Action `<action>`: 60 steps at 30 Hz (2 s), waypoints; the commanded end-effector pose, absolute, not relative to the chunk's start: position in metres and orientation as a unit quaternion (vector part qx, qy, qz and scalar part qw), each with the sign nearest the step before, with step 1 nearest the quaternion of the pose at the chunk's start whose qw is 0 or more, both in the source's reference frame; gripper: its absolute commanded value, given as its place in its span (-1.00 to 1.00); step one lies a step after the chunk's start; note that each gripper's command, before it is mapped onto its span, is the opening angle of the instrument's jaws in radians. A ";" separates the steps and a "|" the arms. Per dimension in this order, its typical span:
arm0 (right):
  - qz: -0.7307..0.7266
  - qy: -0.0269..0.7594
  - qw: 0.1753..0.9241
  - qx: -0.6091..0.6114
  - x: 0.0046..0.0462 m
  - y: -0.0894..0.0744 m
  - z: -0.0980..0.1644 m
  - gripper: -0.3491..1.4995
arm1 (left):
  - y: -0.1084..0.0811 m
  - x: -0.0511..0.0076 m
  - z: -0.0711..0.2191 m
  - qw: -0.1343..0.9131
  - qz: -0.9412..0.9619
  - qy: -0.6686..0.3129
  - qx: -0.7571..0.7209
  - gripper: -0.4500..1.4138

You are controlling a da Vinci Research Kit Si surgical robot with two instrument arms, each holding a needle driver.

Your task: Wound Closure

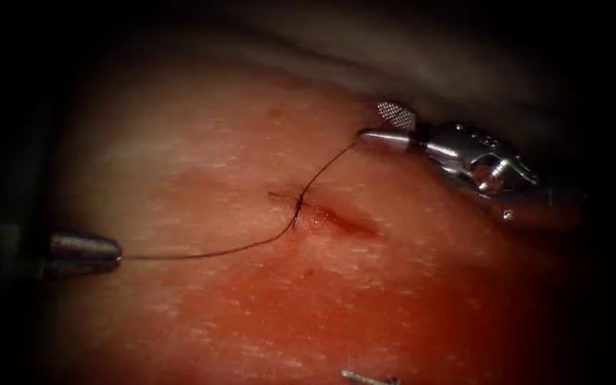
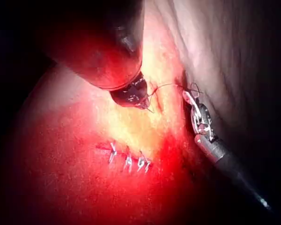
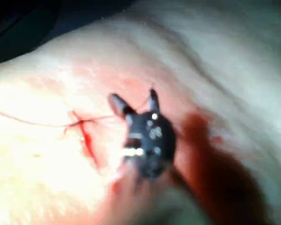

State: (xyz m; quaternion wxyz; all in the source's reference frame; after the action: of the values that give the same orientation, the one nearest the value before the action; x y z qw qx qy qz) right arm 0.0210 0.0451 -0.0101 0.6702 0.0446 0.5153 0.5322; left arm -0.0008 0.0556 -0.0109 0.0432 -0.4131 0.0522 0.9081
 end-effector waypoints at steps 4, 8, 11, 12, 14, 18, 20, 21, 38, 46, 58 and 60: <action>0.535 0.506 0.676 0.021 0.0187 0.045 -0.010 0.96 | 0.058 -0.0019 -0.009 0.049 0.911 0.057 -0.405 -0.89; 0.510 0.471 0.720 0.000 0.0159 0.043 -0.012 0.91 | 0.061 -0.0047 -0.007 0.042 0.902 0.046 -0.427 -0.89; 0.512 0.437 0.739 -0.028 0.0122 0.043 -0.014 0.94 | 0.062 -0.0071 -0.005 0.034 0.898 0.038 -0.438 -0.89; 0.516 0.434 0.737 -0.033 0.0117 0.043 -0.014 0.96 | 0.062 -0.0075 -0.005 0.030 0.898 0.036 -0.438 -0.89; 0.523 0.443 0.727 -0.045 0.0109 0.043 -0.016 0.96 | 0.063 -0.0089 -0.005 0.022 0.894 0.027 -0.446 -0.89; 0.521 0.466 0.714 -0.035 0.0131 0.042 -0.018 0.74 | 0.064 -0.0112 -0.004 0.012 0.890 0.016 -0.455 -0.89; 0.516 0.478 0.710 -0.028 0.0148 0.042 -0.019 0.58 | 0.065 -0.0119 -0.004 0.009 0.888 0.015 -0.459 -0.89; 0.527 0.484 0.699 -0.013 0.0165 0.041 -0.019 0.45 | 0.065 -0.0127 -0.003 0.005 0.886 0.013 -0.464 -0.89; 0.488 0.526 0.696 0.040 0.0274 0.039 -0.015 -1.00 | 0.068 -0.0166 0.009 0.007 0.886 -0.004 -0.463 -0.89; 0.499 0.582 0.642 0.028 0.0275 0.040 -0.016 -1.00 | 0.067 -0.0172 0.015 0.010 0.892 -0.014 -0.451 -0.89; 0.687 0.527 0.496 0.073 0.0273 0.040 -0.014 -0.36 | 0.063 -0.0176 0.018 -0.004 0.898 -0.027 -0.438 -0.89; 0.692 0.526 0.488 0.077 0.0274 0.040 -0.014 -0.36 | 0.062 -0.0177 0.017 -0.007 0.898 -0.028 -0.438 -0.89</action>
State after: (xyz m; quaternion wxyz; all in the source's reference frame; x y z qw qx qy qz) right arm 0.0266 0.0395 -0.0144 0.4877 0.0775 0.5234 0.6944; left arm -0.0173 0.0624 0.0167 -0.0076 -0.4385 -0.0278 0.8983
